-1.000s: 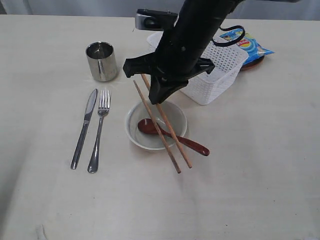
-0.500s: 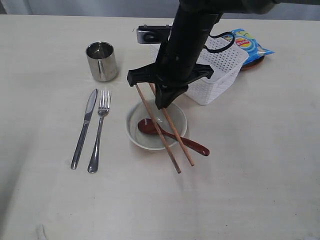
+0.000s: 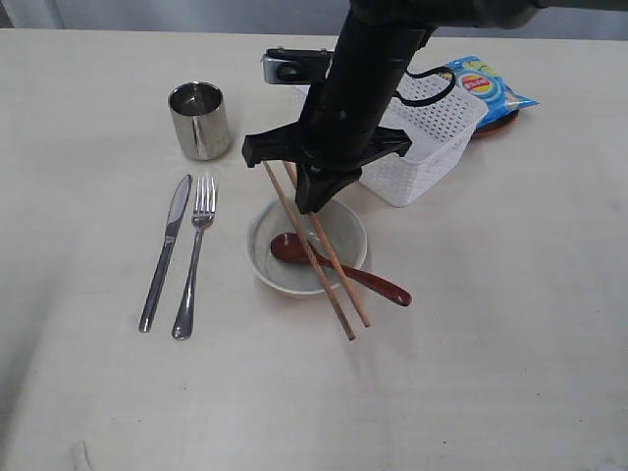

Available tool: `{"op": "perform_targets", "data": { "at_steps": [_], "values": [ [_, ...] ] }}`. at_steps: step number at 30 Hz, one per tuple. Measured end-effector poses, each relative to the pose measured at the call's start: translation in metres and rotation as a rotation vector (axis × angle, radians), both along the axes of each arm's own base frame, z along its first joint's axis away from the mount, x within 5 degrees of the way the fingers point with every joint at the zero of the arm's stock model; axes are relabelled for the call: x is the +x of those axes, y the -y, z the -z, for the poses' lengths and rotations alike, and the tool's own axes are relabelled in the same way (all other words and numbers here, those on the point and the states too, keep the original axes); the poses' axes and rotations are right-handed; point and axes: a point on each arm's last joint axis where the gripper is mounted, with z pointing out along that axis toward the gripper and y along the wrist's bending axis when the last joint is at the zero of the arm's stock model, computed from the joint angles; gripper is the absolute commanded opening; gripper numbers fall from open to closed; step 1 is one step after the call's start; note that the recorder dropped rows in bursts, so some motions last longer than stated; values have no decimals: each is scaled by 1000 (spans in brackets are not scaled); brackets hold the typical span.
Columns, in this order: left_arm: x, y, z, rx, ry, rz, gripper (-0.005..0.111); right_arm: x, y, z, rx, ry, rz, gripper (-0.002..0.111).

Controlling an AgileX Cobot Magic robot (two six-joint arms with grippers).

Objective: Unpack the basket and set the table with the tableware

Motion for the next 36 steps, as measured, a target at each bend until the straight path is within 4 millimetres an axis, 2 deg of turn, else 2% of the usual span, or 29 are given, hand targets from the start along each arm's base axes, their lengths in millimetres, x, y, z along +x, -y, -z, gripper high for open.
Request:
{"op": "perform_targets", "data": {
  "at_steps": [23, 25, 29, 36],
  "values": [
    [0, 0, 0, 2, 0, 0, 0, 1, -1, 0, 11, 12, 5, 0],
    [0, 0, 0, 2, 0, 0, 0, 1, -1, 0, 11, 12, 5, 8],
    [0, 0, 0, 2, 0, 0, 0, 1, -1, 0, 12, 16, 4, 29],
    [0, 0, 0, 2, 0, 0, 0, 2, -1, 0, 13, 18, 5, 30]
  ]
}}
